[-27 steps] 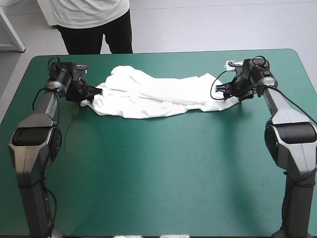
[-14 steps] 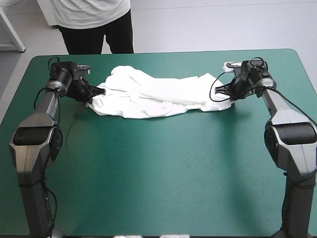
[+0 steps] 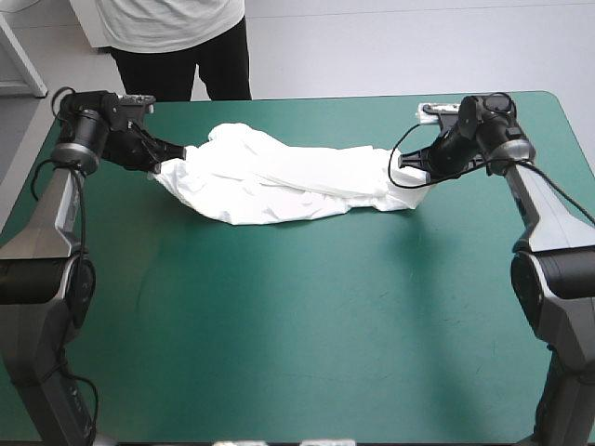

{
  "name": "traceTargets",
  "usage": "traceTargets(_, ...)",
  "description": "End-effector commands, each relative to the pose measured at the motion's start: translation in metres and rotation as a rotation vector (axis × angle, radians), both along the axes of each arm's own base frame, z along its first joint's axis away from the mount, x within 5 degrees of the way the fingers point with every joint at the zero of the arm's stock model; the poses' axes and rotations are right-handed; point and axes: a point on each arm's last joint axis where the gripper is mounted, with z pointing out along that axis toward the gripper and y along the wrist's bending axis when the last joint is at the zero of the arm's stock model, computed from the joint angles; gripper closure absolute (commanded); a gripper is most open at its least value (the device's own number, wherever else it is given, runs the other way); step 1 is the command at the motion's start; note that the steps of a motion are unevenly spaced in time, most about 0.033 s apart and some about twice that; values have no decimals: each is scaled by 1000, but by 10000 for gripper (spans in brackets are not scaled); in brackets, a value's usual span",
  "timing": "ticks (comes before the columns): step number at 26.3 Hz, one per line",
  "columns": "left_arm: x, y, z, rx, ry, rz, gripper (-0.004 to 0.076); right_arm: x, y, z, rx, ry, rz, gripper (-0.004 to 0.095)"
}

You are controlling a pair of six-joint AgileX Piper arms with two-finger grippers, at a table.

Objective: Fold the cloth

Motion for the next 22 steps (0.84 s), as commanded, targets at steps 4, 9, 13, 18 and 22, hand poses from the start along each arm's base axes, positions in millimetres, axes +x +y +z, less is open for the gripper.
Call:
traceTargets(4, -76, -7, 124, -45, -304, -41, 734, -69, -7, 131, 25, -332, 21, 925)
traceTargets(9, -147, -16, 194, -95, -546, -101, 734, -142, -13, 210, 51, -597, 55, 925)
traceTargets(13, -192, -20, 230, -114, -718, -122, 734, -188, -18, 245, 47, -732, 68, 925)
traceTargets(18, -244, -23, 264, -134, -914, -137, 734, -241, -23, 288, 55, -912, 69, 925)
traceTargets(22, -278, -27, 279, -164, -1008, -172, 734, -272, -26, 313, 61, -1009, 72, 925)
